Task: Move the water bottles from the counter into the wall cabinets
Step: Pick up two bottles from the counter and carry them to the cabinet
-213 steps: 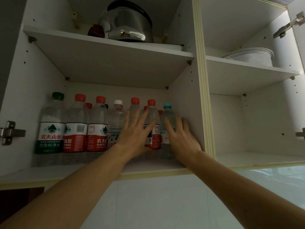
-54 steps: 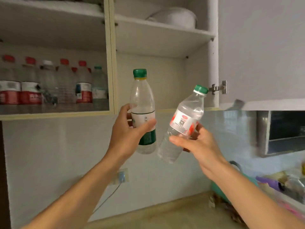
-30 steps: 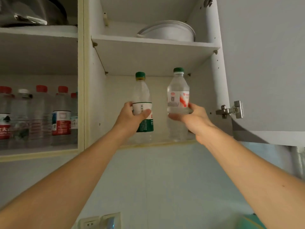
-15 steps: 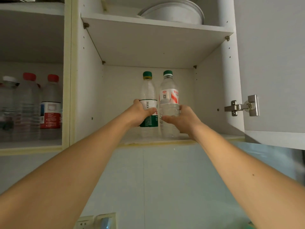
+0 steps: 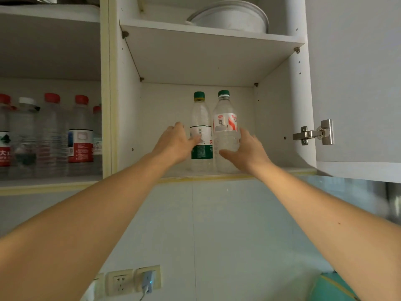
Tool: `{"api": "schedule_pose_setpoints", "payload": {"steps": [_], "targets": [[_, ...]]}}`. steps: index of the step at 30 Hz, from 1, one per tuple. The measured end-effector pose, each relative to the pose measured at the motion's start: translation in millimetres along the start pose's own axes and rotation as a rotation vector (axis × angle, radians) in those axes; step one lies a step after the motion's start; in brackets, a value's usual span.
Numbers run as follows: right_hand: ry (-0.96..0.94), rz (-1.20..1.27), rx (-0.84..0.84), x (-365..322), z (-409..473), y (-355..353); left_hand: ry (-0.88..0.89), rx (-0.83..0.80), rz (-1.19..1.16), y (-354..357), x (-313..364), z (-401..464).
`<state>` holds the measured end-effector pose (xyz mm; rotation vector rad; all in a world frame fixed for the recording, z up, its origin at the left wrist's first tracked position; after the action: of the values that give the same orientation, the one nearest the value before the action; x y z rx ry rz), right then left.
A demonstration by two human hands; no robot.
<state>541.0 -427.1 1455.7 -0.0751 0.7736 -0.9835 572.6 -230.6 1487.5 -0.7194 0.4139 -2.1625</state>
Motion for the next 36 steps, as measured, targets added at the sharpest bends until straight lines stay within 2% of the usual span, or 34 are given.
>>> {"api": "schedule_pose_setpoints", "payload": {"steps": [3,8,11,14,20,24,26,30,36], "targets": [[-0.054,0.086,0.1,-10,-30,-11,0.179,0.076,0.122,-24,-2,-29],[-0.228,0.178,0.29,-32,-99,-19,0.388,0.263,-0.043,-69,-12,-88],[-0.267,0.244,0.263,-38,-143,-7,0.472,0.263,-0.091,-83,-29,-131],[-0.193,0.28,0.14,-35,-184,20,0.464,0.174,-0.098,-80,-56,-173],[-0.061,0.191,-0.203,-20,-264,95,0.261,-0.086,-0.099,-53,-123,-253],[0.068,0.105,-0.645,-4,-329,154,-0.023,-0.448,-0.084,-14,-175,-315],[0.104,0.117,-0.815,5,-368,180,-0.116,-0.631,-0.026,8,-202,-356],[0.236,0.191,-0.913,27,-438,221,-0.271,-0.813,0.033,40,-257,-434],[0.396,0.142,-1.067,65,-524,275,-0.541,-0.866,0.05,70,-321,-522]]}}
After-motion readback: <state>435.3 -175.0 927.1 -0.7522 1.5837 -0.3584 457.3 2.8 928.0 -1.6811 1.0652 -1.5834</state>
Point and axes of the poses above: each hand's wrist, its own z-axis towards the middle knuckle, its own y-axis out of the palm, x = y × z, the point moved 6 cm from there along z, towards the middle knuckle, and after that the axes turned 6 degrees about x, right-handed, at the moved point
